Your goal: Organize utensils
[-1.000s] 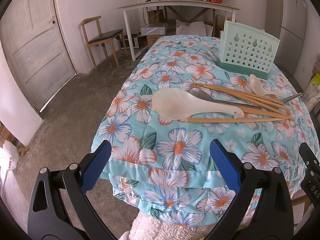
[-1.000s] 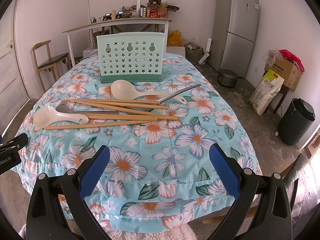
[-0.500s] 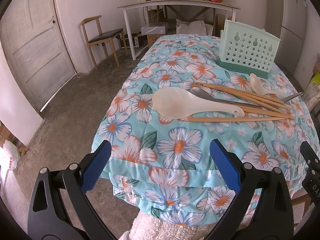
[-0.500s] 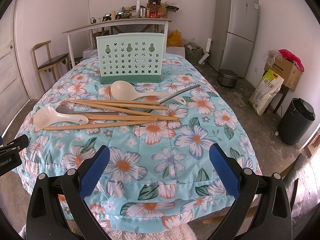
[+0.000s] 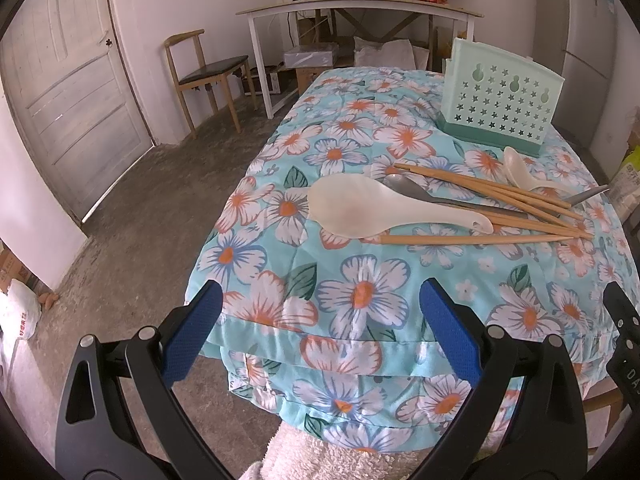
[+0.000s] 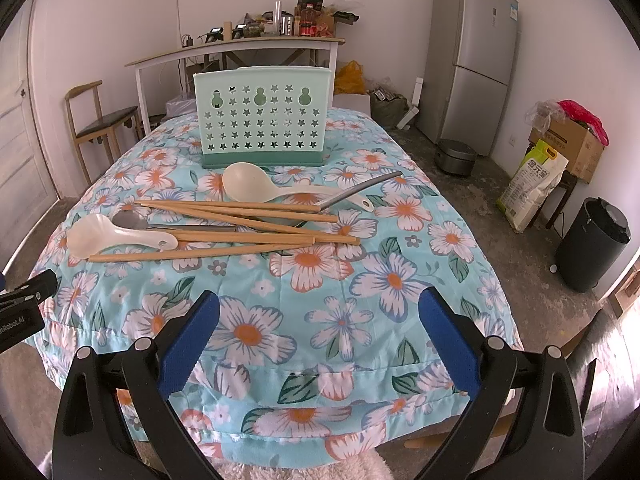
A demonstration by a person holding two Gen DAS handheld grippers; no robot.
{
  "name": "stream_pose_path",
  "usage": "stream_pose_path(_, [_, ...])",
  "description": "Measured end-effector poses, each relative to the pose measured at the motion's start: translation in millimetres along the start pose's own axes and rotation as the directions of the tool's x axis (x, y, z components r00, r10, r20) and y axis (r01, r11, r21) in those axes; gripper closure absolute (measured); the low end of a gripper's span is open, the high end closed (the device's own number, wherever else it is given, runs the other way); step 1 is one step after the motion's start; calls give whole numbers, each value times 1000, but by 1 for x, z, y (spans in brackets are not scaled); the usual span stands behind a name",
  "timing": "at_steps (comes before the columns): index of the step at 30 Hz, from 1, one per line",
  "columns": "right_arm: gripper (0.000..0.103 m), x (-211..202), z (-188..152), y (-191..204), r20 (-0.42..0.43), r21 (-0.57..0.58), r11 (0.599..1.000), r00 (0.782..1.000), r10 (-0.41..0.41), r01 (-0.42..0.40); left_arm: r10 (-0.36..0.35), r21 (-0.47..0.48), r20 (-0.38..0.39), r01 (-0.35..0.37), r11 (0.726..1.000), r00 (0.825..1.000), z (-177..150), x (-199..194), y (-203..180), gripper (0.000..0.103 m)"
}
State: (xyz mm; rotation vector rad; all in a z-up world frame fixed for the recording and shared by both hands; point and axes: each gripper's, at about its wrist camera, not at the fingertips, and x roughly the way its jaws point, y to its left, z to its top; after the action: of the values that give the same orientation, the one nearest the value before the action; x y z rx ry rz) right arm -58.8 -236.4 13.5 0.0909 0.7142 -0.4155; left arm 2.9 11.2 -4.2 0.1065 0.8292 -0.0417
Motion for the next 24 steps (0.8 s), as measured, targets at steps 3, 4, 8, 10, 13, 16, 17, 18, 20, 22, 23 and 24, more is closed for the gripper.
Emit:
stream_pose_path(3, [6,0,1,2,-2,-5,1000,1000,5,-5,2,3,-4,-2,1000,1000,1,1,-1,8])
stream_pose_path(4, [6,0,1,3,-2,-7,1000,1000,8,-8,3,3,-5,-3,1000,1000,1,2,-1,8])
stream_pose_path(8, [6,3,2,3,-4,-10,1000,1000,17,-17,4,4,-7,-4,1000,1000,2,3,-2,8])
stream_pose_path(10, [6,6,2,3,-5,-11,1000,1000,24,-24,5,3,-11,-5,1000,1000,2,5,-2,8])
stream_pose_path(13, [6,9,2,5,-7,-21,999,999,36,-36,6,-1,-21,-6,1000,1000,3,10,-2,8])
stream_pose_path(16, [6,12,3,9,-2,-40,998,999,48,-48,2,-7,-37,-2,1000,999,3,17,0,8])
stream_pose_path(17, [6,13,3,10,0,-45,998,999,50,-50,0,-8,-41,-1,1000,999,4,20,0,8])
stream_pose_path(18, [6,14,4,12,4,-54,997,999,55,-54,-1,-10,-44,1,1000,999,4,22,1,8])
stream_pose_path(20, [6,15,5,14,11,-68,996,998,60,-60,-7,-12,-50,7,1000,999,5,28,2,8])
stream_pose_path(22, [6,17,7,18,18,-85,994,997,70,-68,-13,-11,-52,12,1000,999,7,32,4,8])
stream_pose_path(23, [6,18,8,20,21,-94,993,997,73,-71,-17,-10,-50,17,1000,999,8,35,5,8])
stream_pose_path(24, [6,20,9,23,22,-103,992,997,77,-74,-23,-9,-47,23,1000,999,9,37,6,8])
